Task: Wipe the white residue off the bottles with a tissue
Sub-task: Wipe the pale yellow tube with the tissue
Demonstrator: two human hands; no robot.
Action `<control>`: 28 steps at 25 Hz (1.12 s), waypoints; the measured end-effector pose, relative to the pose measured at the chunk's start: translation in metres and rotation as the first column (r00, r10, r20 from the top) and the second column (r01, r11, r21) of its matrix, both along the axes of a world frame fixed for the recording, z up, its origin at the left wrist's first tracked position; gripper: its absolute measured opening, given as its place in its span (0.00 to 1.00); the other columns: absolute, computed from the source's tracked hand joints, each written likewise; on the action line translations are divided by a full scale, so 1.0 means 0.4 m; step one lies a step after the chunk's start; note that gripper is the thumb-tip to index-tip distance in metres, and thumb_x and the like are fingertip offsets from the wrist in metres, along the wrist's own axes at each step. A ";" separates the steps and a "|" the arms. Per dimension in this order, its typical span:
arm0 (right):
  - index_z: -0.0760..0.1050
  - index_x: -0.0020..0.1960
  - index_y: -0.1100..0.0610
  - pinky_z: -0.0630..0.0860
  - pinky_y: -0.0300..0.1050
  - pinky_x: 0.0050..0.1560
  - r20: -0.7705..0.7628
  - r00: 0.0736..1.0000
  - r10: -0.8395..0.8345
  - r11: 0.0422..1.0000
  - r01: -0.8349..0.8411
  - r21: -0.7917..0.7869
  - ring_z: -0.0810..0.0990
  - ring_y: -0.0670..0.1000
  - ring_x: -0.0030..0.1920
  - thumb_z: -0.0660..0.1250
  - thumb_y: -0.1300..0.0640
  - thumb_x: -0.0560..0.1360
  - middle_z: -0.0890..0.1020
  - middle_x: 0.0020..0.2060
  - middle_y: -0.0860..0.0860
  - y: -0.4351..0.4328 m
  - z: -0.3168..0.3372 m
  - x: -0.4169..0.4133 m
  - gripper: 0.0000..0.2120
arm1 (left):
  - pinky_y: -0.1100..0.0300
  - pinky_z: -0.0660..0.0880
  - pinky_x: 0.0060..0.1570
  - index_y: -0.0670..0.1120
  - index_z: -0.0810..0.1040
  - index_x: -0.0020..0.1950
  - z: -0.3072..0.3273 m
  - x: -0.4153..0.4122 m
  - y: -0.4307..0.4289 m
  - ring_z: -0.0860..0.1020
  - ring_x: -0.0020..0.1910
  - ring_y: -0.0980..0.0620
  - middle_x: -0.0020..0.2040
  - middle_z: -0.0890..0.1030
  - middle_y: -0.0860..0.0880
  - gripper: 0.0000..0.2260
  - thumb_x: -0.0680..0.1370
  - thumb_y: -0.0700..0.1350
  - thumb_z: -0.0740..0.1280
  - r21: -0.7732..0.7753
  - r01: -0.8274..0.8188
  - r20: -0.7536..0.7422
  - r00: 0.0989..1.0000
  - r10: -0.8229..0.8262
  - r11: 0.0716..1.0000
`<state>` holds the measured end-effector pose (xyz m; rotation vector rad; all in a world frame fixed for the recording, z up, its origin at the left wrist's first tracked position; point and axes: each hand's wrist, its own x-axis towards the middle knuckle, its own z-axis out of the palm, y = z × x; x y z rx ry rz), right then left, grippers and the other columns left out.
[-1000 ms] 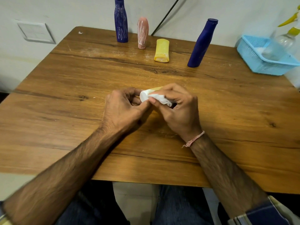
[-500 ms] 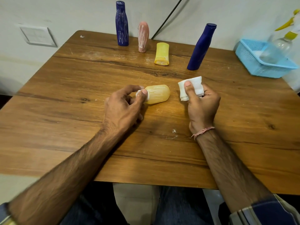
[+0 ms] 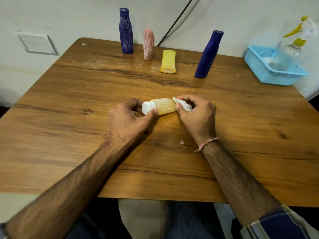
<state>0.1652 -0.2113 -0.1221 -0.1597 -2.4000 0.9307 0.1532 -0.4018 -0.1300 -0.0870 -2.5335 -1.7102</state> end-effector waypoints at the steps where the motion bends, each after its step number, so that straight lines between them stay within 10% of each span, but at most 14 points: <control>1: 0.84 0.56 0.53 0.76 0.27 0.49 0.001 1.000 -0.001 0.999 0.001 0.051 0.78 0.40 0.47 0.74 0.61 0.74 0.83 0.51 0.47 0.000 -0.002 0.004 0.11 | 0.44 0.84 0.39 0.52 0.82 0.57 0.001 -0.001 0.000 0.85 0.41 0.51 0.42 0.84 0.53 0.16 0.73 0.57 0.77 -0.007 0.001 -0.016 1.000 -0.001 1.000; 6: 0.85 0.56 0.55 0.80 0.53 0.53 0.029 1.000 0.013 0.983 -0.018 0.184 0.79 0.51 0.52 0.71 0.60 0.75 0.83 0.48 0.51 -0.001 -0.010 0.006 0.10 | 0.46 0.84 0.38 0.51 0.84 0.58 0.007 0.003 0.004 0.84 0.40 0.54 0.41 0.83 0.54 0.16 0.73 0.56 0.76 -0.059 -0.005 -0.057 0.998 0.001 0.998; 24: 0.86 0.52 0.59 0.80 0.46 0.48 -0.126 0.920 0.371 0.895 -0.317 0.314 0.83 0.52 0.48 0.74 0.63 0.73 0.87 0.46 0.54 -0.017 -0.016 0.032 0.09 | 0.54 0.82 0.33 0.49 0.85 0.56 -0.006 -0.002 0.006 0.83 0.36 0.56 0.38 0.85 0.54 0.19 0.71 0.58 0.79 -0.055 -0.001 -0.104 0.995 -0.004 0.998; 28: 0.85 0.54 0.58 0.82 0.53 0.50 -0.110 0.971 0.213 0.939 -0.172 0.297 0.82 0.52 0.51 0.74 0.66 0.72 0.86 0.48 0.54 0.005 -0.014 0.013 0.11 | 0.55 0.82 0.34 0.50 0.86 0.56 -0.013 -0.004 0.011 0.83 0.34 0.56 0.38 0.85 0.54 0.19 0.69 0.56 0.80 -0.038 0.002 -0.076 0.997 -0.005 0.999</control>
